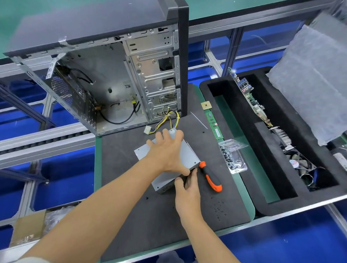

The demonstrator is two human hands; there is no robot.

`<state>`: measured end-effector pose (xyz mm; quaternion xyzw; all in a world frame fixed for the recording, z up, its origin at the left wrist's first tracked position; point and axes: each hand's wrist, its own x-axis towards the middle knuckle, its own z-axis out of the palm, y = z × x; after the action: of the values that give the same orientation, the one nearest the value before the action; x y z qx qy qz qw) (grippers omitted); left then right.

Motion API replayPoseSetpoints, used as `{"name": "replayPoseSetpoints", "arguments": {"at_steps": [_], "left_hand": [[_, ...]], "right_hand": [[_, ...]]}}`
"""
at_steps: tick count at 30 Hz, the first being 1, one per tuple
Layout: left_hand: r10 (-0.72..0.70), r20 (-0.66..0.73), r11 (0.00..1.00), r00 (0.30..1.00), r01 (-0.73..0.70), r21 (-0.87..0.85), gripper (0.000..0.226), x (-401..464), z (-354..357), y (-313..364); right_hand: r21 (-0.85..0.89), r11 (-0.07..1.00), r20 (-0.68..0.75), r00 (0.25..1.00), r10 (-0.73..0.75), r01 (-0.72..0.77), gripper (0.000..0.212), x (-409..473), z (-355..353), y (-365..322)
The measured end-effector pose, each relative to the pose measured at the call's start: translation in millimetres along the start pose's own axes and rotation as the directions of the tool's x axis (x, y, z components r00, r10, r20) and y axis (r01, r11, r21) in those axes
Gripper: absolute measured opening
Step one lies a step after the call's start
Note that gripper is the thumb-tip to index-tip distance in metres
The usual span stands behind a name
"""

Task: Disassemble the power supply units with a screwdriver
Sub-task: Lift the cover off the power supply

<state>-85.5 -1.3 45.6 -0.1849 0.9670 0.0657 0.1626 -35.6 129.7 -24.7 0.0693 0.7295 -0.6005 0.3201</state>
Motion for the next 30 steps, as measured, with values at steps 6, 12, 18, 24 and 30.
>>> {"name": "replayPoseSetpoints", "arguments": {"at_steps": [6, 12, 18, 24, 30], "left_hand": [[0.003, -0.005, 1.0, 1.0, -0.003, 0.009, 0.098, -5.0, -4.0, 2.0], [0.002, 0.0, 1.0, 1.0, -0.002, 0.008, 0.096, -4.7, -6.7, 0.5], [-0.022, 0.014, 1.0, 1.0, 0.022, -0.005, 0.104, 2.7, -3.1, -4.7], [-0.172, -0.057, 0.934, 0.983, 0.145, -0.327, 0.085, 5.0, -7.3, -42.0], [-0.28, 0.016, 0.837, 0.96, 0.253, -0.485, 0.062, -5.6, 5.2, -70.3]], "right_hand": [[0.034, 0.999, 0.01, 1.0, 0.014, -0.014, 0.076, -0.4, 0.2, -3.4], [0.068, 0.997, 0.048, 0.999, 0.02, -0.023, 0.079, 3.0, -0.2, -6.1], [0.158, 0.987, 0.053, 0.998, 0.027, -0.035, 0.064, 5.7, -11.5, -15.2], [0.249, 0.968, -0.077, 0.996, 0.04, -0.02, 0.038, -10.9, -5.5, -25.5], [0.075, 0.991, 0.0, 0.994, -0.107, 0.107, 0.019, -8.7, -5.0, -39.6]]}}
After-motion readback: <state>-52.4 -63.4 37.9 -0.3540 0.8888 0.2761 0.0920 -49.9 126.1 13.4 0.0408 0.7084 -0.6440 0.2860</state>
